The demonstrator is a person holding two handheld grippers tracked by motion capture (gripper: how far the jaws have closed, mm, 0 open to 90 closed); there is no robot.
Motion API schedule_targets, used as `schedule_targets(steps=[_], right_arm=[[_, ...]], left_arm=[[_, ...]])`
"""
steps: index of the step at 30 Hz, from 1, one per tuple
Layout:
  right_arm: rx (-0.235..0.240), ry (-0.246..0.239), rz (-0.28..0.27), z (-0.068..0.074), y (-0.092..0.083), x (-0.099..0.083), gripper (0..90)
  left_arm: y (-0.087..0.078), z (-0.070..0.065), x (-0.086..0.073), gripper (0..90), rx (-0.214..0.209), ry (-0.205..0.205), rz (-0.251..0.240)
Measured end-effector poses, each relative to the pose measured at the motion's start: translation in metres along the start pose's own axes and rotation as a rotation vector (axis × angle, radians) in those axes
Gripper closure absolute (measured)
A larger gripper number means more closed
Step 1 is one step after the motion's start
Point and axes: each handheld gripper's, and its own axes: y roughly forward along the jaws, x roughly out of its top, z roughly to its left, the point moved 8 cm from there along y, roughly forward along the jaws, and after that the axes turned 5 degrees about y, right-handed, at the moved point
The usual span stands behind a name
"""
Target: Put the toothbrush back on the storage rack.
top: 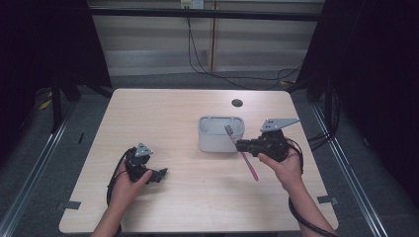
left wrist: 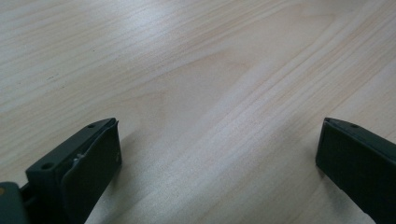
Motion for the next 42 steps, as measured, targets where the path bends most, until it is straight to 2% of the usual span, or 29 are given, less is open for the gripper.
schedule_targets(steps=[19,26,42], right_arm=[[-0.047,0.025,-0.090,-0.011,-0.007,0.025,81.3],[-0.067,0.042,-0.143,-0.015,-0.009,0.035,81.3],[-0.091,0.051,-0.172,-0.020,-0.003,0.050,81.2]], left_arm=[[0.000,0.000,0.000,0.0,0.000,0.001,0.000],[0.000,0.000,0.000,0.0,0.000,0.000,0.000],[0.000,0.000,0.000,0.0,0.000,0.000,0.000]])
